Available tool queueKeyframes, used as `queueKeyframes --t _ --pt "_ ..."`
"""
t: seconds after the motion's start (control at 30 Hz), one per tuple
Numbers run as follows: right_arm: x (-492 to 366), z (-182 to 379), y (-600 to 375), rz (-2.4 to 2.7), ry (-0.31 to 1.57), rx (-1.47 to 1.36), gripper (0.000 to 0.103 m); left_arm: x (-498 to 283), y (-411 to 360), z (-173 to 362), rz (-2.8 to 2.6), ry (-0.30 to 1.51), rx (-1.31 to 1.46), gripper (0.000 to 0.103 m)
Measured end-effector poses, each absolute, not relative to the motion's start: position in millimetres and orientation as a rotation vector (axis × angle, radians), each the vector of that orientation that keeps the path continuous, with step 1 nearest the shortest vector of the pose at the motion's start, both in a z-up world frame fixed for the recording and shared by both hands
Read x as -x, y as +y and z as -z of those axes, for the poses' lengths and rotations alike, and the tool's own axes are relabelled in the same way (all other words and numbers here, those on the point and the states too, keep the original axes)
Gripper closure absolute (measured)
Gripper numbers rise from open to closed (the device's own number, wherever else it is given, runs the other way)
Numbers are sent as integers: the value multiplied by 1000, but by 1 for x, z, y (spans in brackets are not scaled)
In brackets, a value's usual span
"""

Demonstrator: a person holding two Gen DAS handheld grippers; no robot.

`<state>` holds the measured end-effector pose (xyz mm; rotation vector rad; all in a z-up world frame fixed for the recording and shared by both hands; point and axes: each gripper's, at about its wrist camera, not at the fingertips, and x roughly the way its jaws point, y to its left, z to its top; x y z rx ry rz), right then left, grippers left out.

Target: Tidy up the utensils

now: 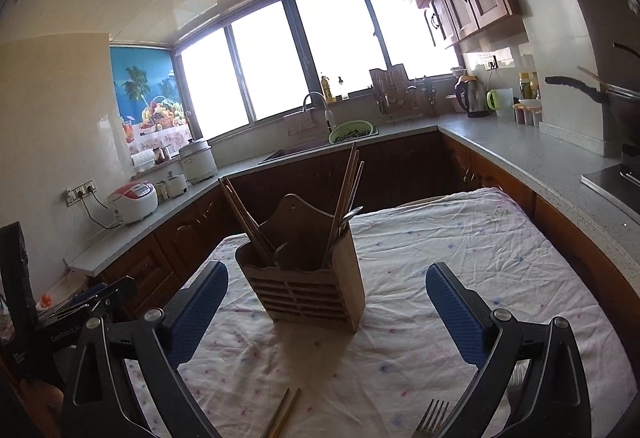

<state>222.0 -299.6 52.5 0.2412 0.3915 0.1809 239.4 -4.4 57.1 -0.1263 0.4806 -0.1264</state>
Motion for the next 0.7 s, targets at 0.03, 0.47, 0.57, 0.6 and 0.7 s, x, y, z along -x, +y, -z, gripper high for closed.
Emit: queueKeyframes --t 0.03,0.47,0.57,0.6,0.7 --pt "-215 -55 -299 -181 382 -226 2 -236 -5 -58 124 488 117 0" --pt "-143 -68 -284 -210 294 -132 0 -147 -8 -56 63 405 22 0" --pt "-130 -52 -281 -186 290 -107 0 -133 -8 -42 55 396 13 0" --pt "-126 -46 -281 -184 293 -110 0 -130 -8 -37 51 399 8 0" --pt "-113 -31 -280 -175 288 -108 0 -123 -9 -22 37 412 4 0"
